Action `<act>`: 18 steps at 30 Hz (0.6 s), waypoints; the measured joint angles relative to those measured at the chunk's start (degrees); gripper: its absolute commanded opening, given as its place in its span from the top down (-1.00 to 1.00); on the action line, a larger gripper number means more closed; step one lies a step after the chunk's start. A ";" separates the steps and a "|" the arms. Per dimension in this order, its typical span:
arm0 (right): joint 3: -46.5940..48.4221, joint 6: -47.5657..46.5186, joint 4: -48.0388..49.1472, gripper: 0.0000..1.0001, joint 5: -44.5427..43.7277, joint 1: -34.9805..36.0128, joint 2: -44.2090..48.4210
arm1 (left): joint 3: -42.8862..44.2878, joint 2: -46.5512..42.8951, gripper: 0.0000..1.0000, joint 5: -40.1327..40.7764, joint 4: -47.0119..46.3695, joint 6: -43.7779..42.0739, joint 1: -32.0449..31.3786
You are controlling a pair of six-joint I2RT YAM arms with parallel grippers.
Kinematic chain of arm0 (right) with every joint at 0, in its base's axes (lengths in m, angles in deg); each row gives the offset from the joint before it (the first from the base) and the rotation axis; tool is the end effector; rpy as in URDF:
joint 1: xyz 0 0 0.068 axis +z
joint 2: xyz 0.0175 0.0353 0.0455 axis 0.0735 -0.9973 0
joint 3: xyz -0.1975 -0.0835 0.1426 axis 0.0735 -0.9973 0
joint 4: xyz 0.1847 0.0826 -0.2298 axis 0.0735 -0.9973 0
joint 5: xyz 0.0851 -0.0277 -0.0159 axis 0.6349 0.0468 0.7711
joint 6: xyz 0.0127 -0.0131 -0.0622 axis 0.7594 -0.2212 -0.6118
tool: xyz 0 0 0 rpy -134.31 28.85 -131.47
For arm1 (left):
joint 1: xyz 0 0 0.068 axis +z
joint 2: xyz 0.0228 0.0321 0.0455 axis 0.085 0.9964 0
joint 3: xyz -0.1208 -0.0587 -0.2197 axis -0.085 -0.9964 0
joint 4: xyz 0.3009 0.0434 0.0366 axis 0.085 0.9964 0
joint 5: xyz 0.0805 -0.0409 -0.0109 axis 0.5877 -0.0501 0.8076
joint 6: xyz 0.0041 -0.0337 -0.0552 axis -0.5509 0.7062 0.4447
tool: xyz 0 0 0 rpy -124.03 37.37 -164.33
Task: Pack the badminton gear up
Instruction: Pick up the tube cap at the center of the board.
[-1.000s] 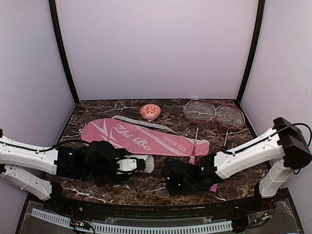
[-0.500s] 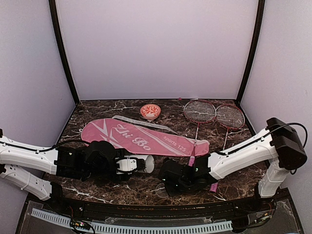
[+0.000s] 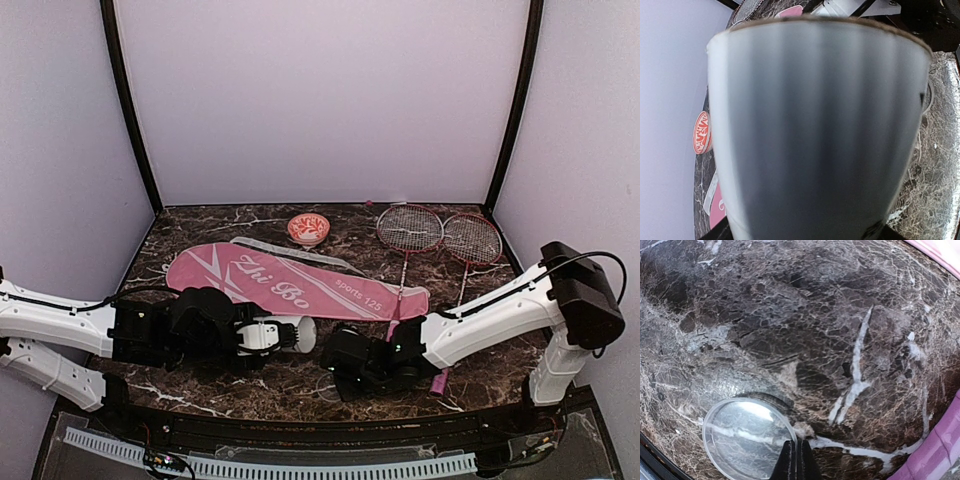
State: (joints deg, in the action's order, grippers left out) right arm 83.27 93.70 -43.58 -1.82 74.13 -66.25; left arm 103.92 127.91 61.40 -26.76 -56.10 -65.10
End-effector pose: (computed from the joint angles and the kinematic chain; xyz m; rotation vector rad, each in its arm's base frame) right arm 0.0894 0.3567 0.0811 -0.4729 2.6303 0.3482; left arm 0.1209 -0.2800 0.1858 1.5366 1.4500 0.0131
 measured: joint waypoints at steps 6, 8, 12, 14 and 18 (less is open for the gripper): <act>-0.13 0.26 -1.84 1.00 -1.16 -0.02 1.73 | 0.00 0.00 -0.38 -0.22 0.02 0.31 -0.04; -0.63 0.50 -2.71 1.00 -1.75 -0.22 3.74 | 0.00 0.00 -0.38 -0.24 0.02 0.33 -0.11; -2.67 1.22 -3.21 1.00 -2.45 -1.38 8.76 | 0.00 -0.44 -0.38 -0.44 0.07 0.37 -0.39; -3.91 1.49 -3.32 1.00 -2.80 -2.45 11.65 | 0.00 -1.09 -0.38 -0.70 0.07 0.52 -0.44; -7.06 1.90 -2.51 1.00 -2.91 -5.31 18.53 | 0.00 -1.95 -0.39 -1.09 0.04 0.59 -0.46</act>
State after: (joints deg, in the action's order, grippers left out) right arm 76.21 95.60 -46.09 -4.73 68.82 -47.72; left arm 103.92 125.96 60.30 -26.72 -55.51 -65.56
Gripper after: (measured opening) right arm 0.006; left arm 0.693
